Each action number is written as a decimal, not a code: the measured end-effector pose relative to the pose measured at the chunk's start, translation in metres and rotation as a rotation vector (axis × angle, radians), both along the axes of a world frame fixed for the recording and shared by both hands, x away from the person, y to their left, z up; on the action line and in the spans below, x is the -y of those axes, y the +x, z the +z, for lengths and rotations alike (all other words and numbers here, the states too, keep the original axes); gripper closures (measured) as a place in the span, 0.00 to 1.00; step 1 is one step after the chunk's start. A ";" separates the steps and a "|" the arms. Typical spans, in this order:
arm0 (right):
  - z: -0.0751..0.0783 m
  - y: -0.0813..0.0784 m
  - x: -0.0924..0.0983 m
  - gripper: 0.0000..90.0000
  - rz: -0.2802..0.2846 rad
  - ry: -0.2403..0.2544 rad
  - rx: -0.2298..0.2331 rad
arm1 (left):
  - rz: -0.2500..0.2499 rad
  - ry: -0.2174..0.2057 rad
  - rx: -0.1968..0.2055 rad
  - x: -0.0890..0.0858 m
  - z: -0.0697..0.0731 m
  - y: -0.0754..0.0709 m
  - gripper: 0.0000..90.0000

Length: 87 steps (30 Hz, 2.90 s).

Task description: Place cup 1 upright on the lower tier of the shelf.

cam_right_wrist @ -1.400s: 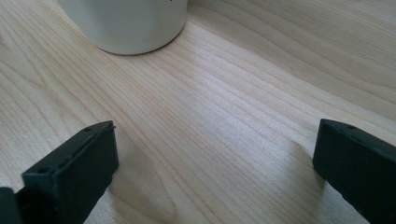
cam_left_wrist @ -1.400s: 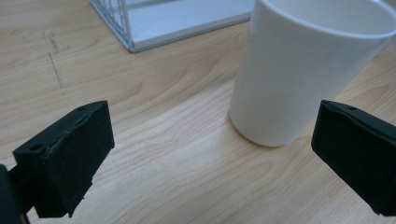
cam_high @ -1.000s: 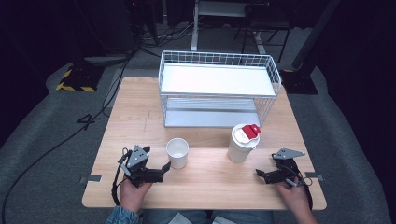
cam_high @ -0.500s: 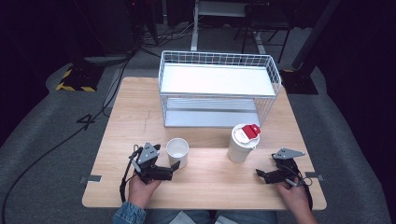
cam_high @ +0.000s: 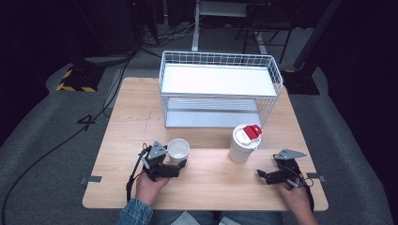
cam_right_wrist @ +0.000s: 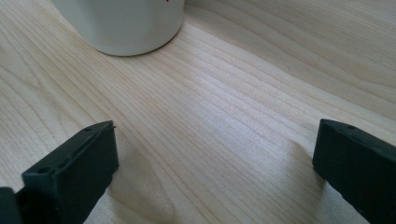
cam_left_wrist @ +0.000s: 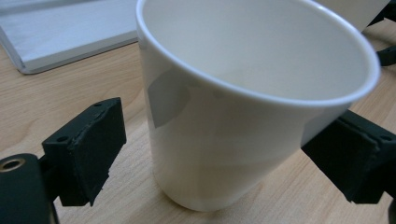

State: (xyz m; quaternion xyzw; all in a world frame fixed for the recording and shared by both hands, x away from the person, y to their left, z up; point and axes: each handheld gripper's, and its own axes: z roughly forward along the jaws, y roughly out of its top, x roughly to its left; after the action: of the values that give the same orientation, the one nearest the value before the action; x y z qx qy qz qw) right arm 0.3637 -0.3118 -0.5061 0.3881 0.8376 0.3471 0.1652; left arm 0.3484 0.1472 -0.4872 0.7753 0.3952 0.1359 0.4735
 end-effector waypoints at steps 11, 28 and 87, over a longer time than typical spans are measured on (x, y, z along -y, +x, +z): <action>0.000 0.000 0.000 0.00 -0.001 -0.001 0.000 | -0.007 0.031 -0.025 0.010 -0.008 0.007 0.16; 0.000 0.000 0.000 0.00 -0.001 -0.001 0.000 | -0.012 0.079 0.022 0.012 -0.006 0.003 0.24; 0.000 0.000 -0.002 0.01 -0.028 0.001 0.001 | -0.038 0.088 0.089 0.062 0.067 0.047 0.25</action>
State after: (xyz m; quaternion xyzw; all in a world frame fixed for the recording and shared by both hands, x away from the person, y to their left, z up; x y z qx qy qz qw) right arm 0.3633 -0.3096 -0.5061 0.3995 0.8319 0.3454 0.1702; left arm 0.3951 0.0854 -0.4201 0.7959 0.3527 0.1783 0.4586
